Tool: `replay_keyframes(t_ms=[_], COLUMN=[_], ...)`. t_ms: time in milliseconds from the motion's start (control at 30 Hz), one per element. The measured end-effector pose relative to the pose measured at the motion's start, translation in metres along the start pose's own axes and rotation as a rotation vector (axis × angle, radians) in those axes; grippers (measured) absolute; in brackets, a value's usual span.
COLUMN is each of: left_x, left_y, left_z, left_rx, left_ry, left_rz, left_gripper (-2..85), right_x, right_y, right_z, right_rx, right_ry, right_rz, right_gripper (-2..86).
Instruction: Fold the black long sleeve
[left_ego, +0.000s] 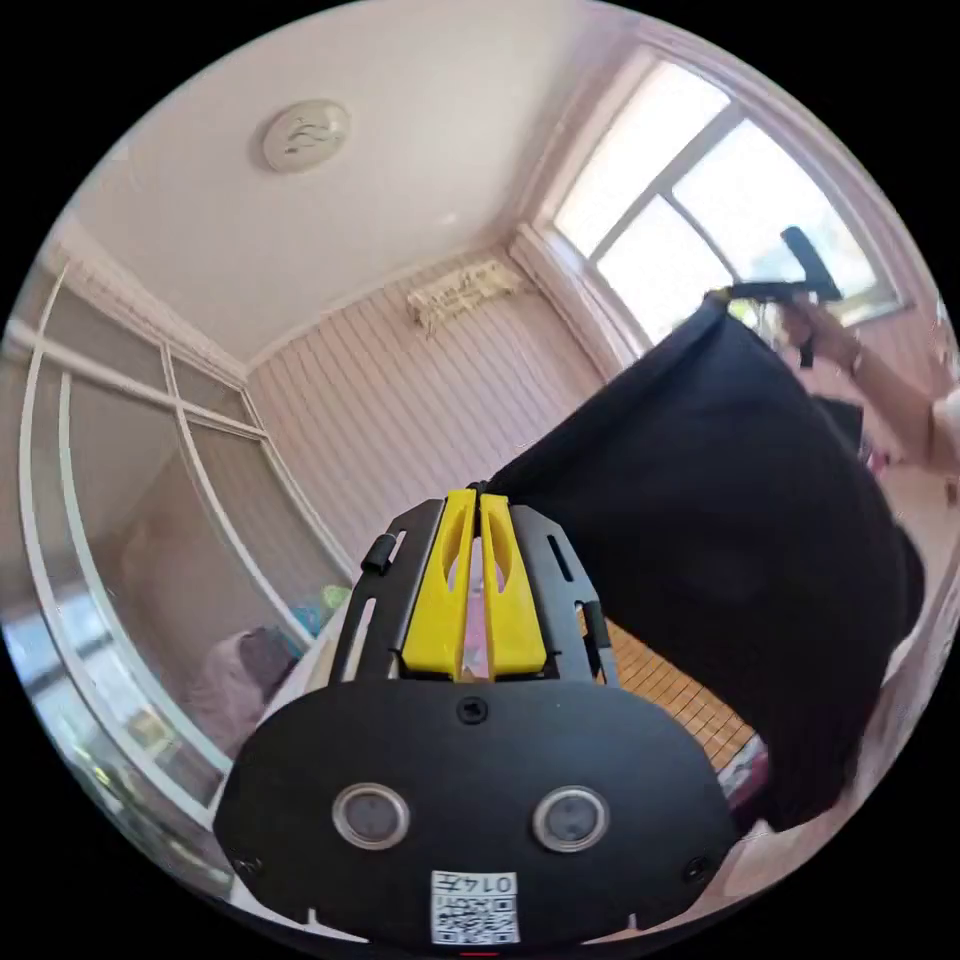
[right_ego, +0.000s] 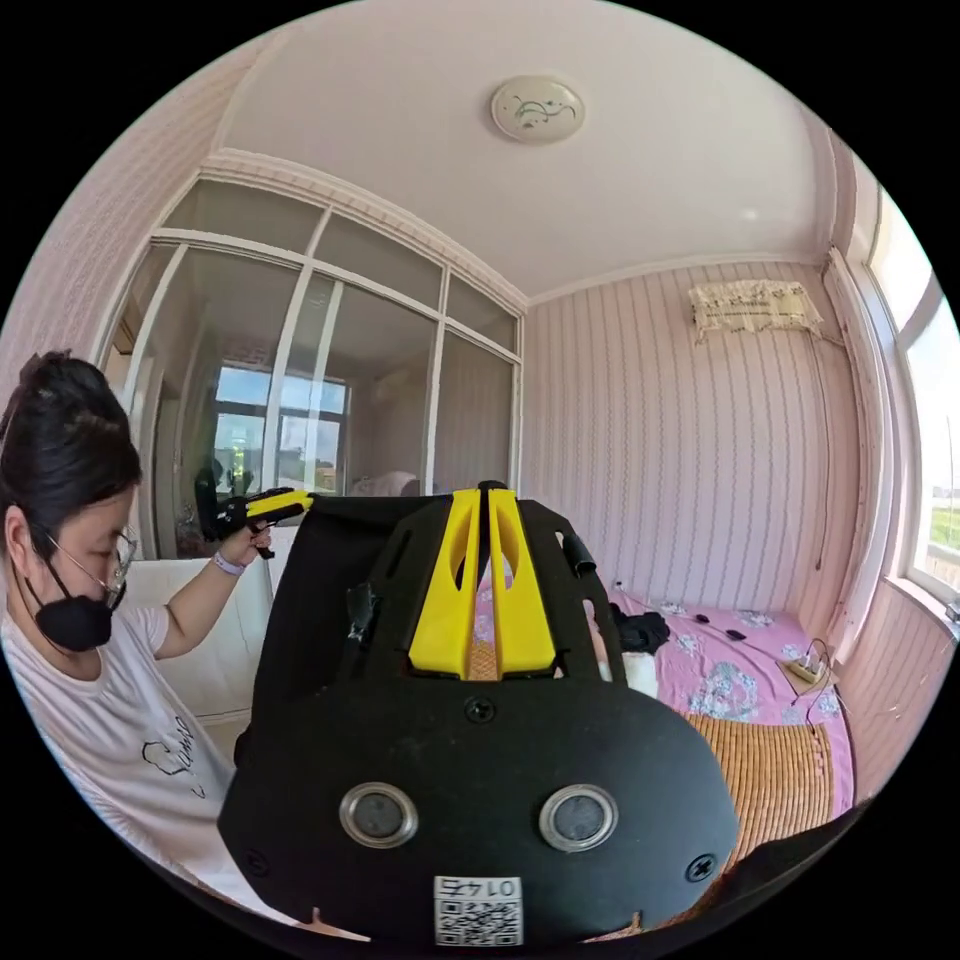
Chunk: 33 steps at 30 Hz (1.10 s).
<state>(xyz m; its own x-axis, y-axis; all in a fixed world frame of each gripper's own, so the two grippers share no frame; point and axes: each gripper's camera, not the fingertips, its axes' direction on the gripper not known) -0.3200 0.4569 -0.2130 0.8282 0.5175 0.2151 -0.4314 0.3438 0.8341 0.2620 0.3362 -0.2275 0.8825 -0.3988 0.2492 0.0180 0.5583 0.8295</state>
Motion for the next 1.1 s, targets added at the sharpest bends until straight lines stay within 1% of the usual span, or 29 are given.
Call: replay_keyframes(t_ms=[33,67,100,133,167,233,333,433,533,700,733,800,867,900,967,1000,1067,1100], left_x=[0.053,0.108,0.132,0.169,0.191,0.213,0.236,0.246,0.249,0.234,0.226,0.203,0.153,0.139,0.084,0.071,0.019,0.007], left_y=[-0.006,-0.002,0.002,0.012,0.015,0.015,0.018,0.017,0.016,0.012,0.011,0.008,0.003,0.002,0.005,0.005,0.007,0.007], left_z=[0.021,0.039,0.045,0.053,0.055,0.059,0.066,0.07,0.071,0.069,0.068,0.063,0.05,0.045,0.023,0.016,-0.013,-0.02], left_rx=[-0.109,-0.154,-0.147,-0.104,-0.087,-0.094,-0.096,-0.101,-0.092,-0.091,-0.101,-0.116,-0.121,-0.114,-0.064,-0.045,0.049,0.074], left_ry=[-0.16,-0.35,-0.434,-0.515,-0.462,-0.373,-0.367,-0.347,-0.37,-0.397,-0.39,-0.331,-0.195,-0.169,-0.112,-0.106,-0.073,-0.063], left_rz=[0.252,0.531,0.66,0.837,0.906,0.946,1.0,1.008,1.021,0.98,0.94,0.809,0.537,0.472,0.262,0.221,0.078,0.049], left_gripper=[-1.0,-1.0,-1.0,-1.0,-1.0,-1.0,-1.0,-1.0,-1.0,-1.0,-1.0,-1.0,-1.0,-1.0,-1.0,-1.0,-1.0,-1.0], right_x=[0.013,0.019,0.029,0.036,0.039,0.047,0.059,0.069,0.069,0.053,0.048,0.038,0.025,0.015,0.0,-0.01,-0.023,-0.03], right_y=[0.011,0.016,0.027,0.038,0.043,0.061,0.08,0.088,0.085,0.065,0.058,0.044,0.028,0.016,-0.003,-0.015,-0.034,-0.048], right_z=[0.012,0.017,0.023,0.027,0.028,0.029,0.024,0.015,0.005,-0.002,-0.003,-0.004,-0.007,-0.011,-0.02,-0.029,-0.041,-0.048], right_rx=[-0.037,-0.047,-0.055,-0.057,-0.059,-0.069,-0.081,-0.083,-0.08,-0.059,-0.053,-0.042,-0.025,-0.005,0.044,0.086,0.143,0.171], right_ry=[-0.007,-0.018,-0.046,-0.064,-0.065,-0.054,-0.034,-0.028,-0.012,-0.012,-0.024,-0.047,-0.068,-0.079,-0.108,-0.143,-0.191,-0.208], right_rz=[0.053,0.08,0.131,0.169,0.185,0.231,0.296,0.36,0.363,0.307,0.29,0.257,0.208,0.167,0.106,0.067,0.008,-0.023], right_gripper=[0.5,0.5,0.5,0.5,0.5,0.5,0.5,0.5,0.6,0.6,0.6,0.6,0.6,0.6,0.6,0.6,0.6,0.5])
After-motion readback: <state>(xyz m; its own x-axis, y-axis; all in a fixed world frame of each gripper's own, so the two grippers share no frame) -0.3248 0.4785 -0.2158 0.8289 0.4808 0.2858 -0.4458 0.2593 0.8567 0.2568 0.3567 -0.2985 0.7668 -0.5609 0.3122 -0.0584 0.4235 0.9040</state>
